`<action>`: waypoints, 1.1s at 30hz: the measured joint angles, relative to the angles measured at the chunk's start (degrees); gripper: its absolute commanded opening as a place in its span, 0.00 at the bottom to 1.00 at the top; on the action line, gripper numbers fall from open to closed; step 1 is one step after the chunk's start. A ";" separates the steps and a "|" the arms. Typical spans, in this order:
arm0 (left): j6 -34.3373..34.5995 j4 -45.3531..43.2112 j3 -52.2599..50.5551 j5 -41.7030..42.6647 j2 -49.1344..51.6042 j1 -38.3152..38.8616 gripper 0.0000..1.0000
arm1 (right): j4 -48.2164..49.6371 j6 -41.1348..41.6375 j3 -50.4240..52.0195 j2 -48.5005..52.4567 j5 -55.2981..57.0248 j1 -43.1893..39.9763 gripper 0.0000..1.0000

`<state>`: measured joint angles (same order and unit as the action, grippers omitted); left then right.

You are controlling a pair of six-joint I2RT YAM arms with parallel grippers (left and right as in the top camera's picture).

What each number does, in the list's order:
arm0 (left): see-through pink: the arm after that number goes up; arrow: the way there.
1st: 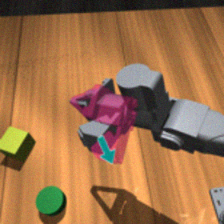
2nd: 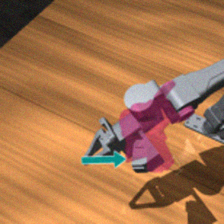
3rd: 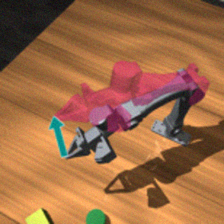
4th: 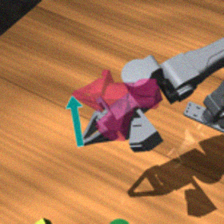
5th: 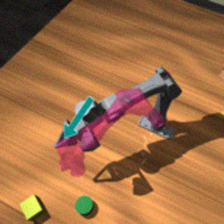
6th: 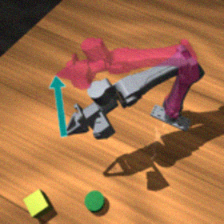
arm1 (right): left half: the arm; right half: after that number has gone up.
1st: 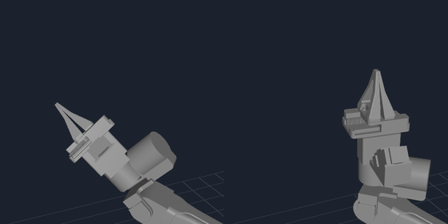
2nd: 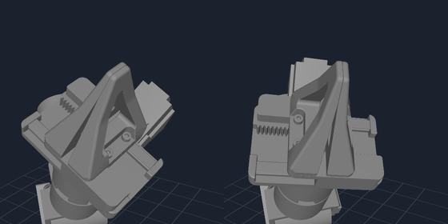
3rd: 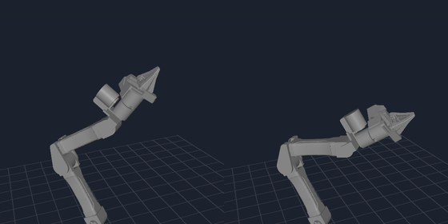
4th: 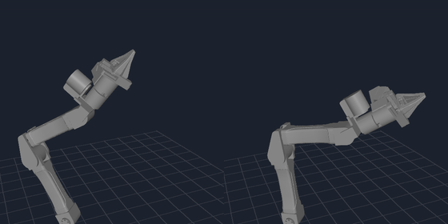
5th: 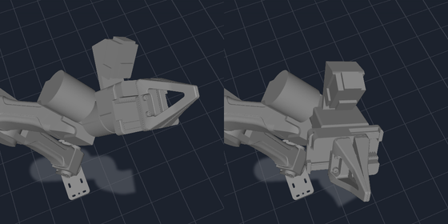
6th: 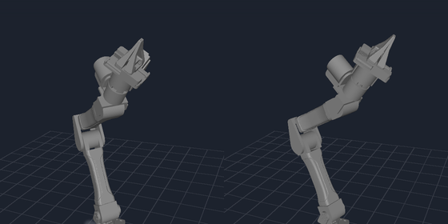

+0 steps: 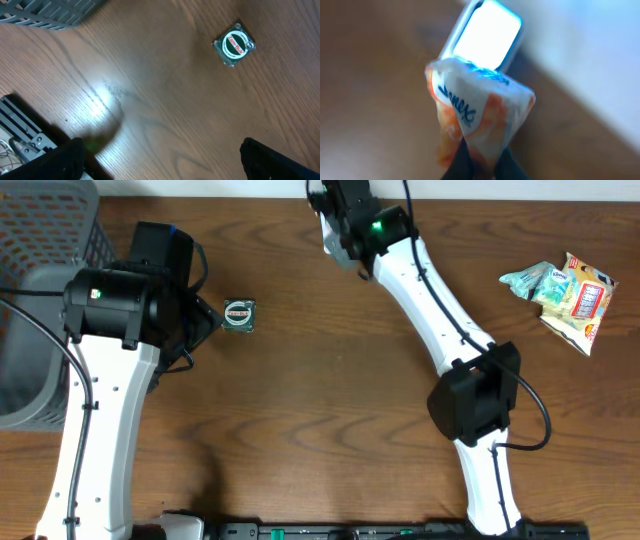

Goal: Scan the item barcode
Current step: 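Hold the orange pack up against the scanner face, then carry the orange pack right and drop it on the pile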

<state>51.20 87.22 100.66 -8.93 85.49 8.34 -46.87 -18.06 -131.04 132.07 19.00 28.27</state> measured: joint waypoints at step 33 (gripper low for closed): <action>0.02 0.00 0.00 0.00 0.00 0.00 0.98 | 24.61 -29.79 0.35 12.68 2.86 -3.43 0.01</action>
<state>51.22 87.22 100.66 -8.93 85.49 8.34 -22.26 -47.86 -130.69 144.75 21.87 24.84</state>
